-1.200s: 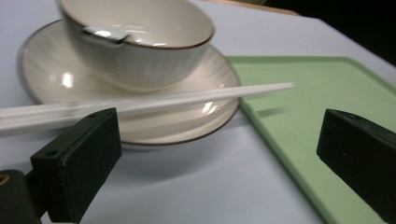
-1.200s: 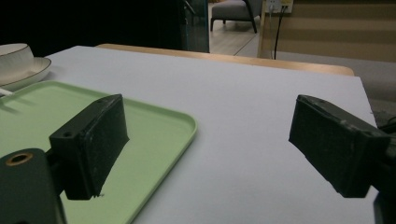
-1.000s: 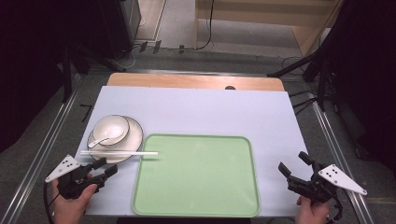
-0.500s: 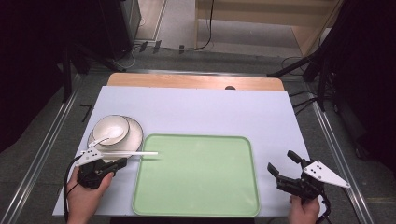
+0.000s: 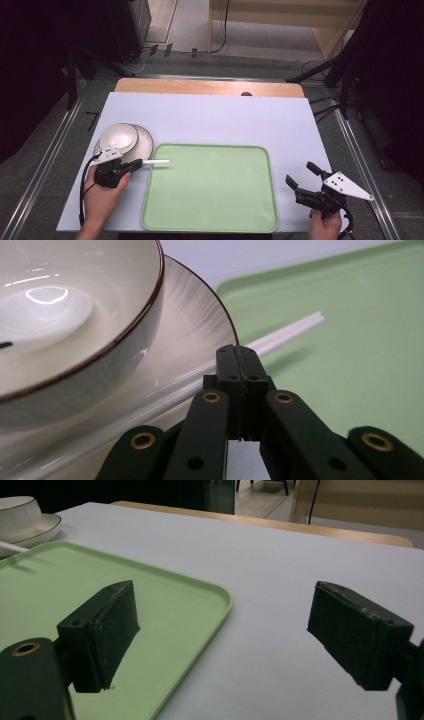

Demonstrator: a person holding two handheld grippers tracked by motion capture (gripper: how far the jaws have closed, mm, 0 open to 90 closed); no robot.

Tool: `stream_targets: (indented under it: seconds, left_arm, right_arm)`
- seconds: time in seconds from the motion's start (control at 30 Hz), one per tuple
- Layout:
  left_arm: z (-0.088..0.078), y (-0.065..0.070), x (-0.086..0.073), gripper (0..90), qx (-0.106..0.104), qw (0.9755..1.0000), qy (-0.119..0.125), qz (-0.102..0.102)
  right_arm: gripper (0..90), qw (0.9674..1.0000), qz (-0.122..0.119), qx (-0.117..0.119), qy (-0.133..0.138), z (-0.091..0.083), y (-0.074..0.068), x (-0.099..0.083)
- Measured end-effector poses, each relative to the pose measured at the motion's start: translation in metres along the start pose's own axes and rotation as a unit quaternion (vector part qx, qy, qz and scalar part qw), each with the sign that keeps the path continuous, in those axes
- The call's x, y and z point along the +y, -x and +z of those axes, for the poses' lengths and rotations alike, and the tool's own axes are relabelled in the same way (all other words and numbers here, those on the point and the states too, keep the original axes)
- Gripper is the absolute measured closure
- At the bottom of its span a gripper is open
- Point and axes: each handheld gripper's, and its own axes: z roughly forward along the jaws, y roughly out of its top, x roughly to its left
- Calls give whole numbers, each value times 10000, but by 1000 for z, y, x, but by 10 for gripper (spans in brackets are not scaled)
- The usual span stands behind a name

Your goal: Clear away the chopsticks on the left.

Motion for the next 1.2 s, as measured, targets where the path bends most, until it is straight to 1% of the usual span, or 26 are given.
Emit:
stream_targets:
  seconds: [0.07, 0.1, 0.3, 0.37, 0.43, 0.5, 0.6, 0.7, 0.77, 0.83, 0.87, 0.9, 0.93, 0.97, 1.0, 1.1, 1.13, 1.17, 1.2]
  left_arm:
    - [3, 0, 1, 900, -4, 10000, 7, -8]
    - [8, -1, 5, 900, 5, 10000, -11, -20]
    - [20, 1, 13, 900, 108, 9999, -3, 18]
    - [24, 2, 15, 900, 176, 9998, -15, 33]
    - [28, 2, 16, 900, 290, 9995, -17, 88]
    - [32, 3, 17, 900, 378, 9992, -47, 76]
    - [35, 2, 19, 900, 400, 9991, -84, 55]
    - [37, 0, 19, 900, 433, 9990, -76, 102]
    - [36, 1, 19, 875, 425, 9990, -74, 116]
    - [22, 0, 20, 802, 179, 9997, 77, 155]
    - [16, 0, 19, 776, 122, 9997, 130, 144]
    - [10, -1, 18, 767, 46, 9998, 153, 147]
    - [10, -1, 18, 753, 46, 9998, 153, 147]
    - [0, -3, 16, 745, -130, 9996, 148, 202]
    - [-5, -4, 15, 742, -186, 9994, 101, 276]
    - [-18, -8, 11, 740, -267, 9991, 55, 333]
    - [-22, -10, 9, 743, -262, 9991, 26, 337]
    - [-22, -10, 9, 751, -262, 9991, 26, 337]
    - [-30, -17, 6, 756, -256, 9990, -21, 372]
  right_arm:
    - [131, 10000, -32, -2, -7, 0, 0, 0]
    - [131, 10000, -50, 13, -18, 1, -1, 0]
    - [131, 10000, -34, 3, -55, 2, -1, -1]
    - [131, 10000, -31, 1, -58, 2, 0, -1]
    - [131, 10000, -5, -9, -69, 2, 0, -1]
    - [131, 10000, -23, -15, -75, 3, 0, -1]
    - [131, 10000, -27, -18, -85, 3, 0, -1]
    - [131, 9999, -39, 8, -126, 5, -1, -3]
    - [131, 9999, -24, 18, -138, 5, -1, -3]
    - [131, 9999, -67, 35, -138, 5, -3, -2]
    - [131, 9999, -79, 41, -143, 5, -3, -2]
    - [131, 9999, -92, 49, -138, 5, -4, -2]
    - [131, 9998, -107, 50, -139, 5, -4, -2]
    - [131, 9998, -118, 44, -145, 5, -4, -2]
    - [131, 9998, -124, 43, -148, 5, -4, -2]
    - [131, 9998, -103, 38, -168, 5, -2, -2]
    - [131, 9998, -96, 33, -168, 5, -2, -2]
    - [131, 9998, -95, 33, -172, 5, -1, -2]
    - [131, 9998, -107, 25, -175, 5, -1, -2]
